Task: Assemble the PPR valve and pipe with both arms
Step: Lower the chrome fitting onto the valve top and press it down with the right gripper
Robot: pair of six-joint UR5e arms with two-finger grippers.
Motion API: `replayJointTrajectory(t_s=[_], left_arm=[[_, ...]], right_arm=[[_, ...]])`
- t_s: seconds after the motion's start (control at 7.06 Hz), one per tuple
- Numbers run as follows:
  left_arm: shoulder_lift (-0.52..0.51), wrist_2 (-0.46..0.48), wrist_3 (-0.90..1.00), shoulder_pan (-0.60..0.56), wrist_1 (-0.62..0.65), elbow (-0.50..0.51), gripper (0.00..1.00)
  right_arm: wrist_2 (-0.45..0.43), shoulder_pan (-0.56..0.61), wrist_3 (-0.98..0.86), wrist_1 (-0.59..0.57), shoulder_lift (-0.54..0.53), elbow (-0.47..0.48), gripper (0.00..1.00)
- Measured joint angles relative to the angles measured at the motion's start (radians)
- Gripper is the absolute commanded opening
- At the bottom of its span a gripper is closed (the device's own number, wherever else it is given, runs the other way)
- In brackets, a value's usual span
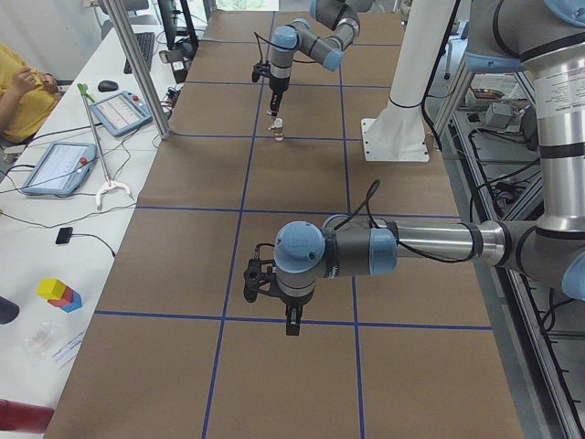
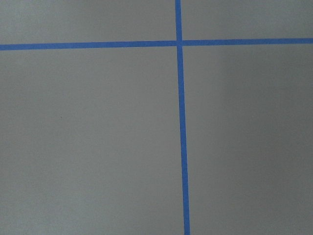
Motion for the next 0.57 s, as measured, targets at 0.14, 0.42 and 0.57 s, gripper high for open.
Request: replayJointTrajectory(t_s=[0.14,0.42,0.57], left_arm=[[0.0,0.0,0.0,0.0,0.0,0.0,1.0],[0.0,0.0,0.0,0.001,0.0,0.0,1.0],[0.0,0.0,0.0,0.001,0.0,0.0,1.0]], right_arm=[[0.0,-0.003,0.0,-0.001,-0.001,0.001,0.0],[0.001,-0.006,0.0,-0.001,-0.003,0.002,0.0],[0.002,-0.007,0.0,-0.001,-0.005,0.004,0.0]])
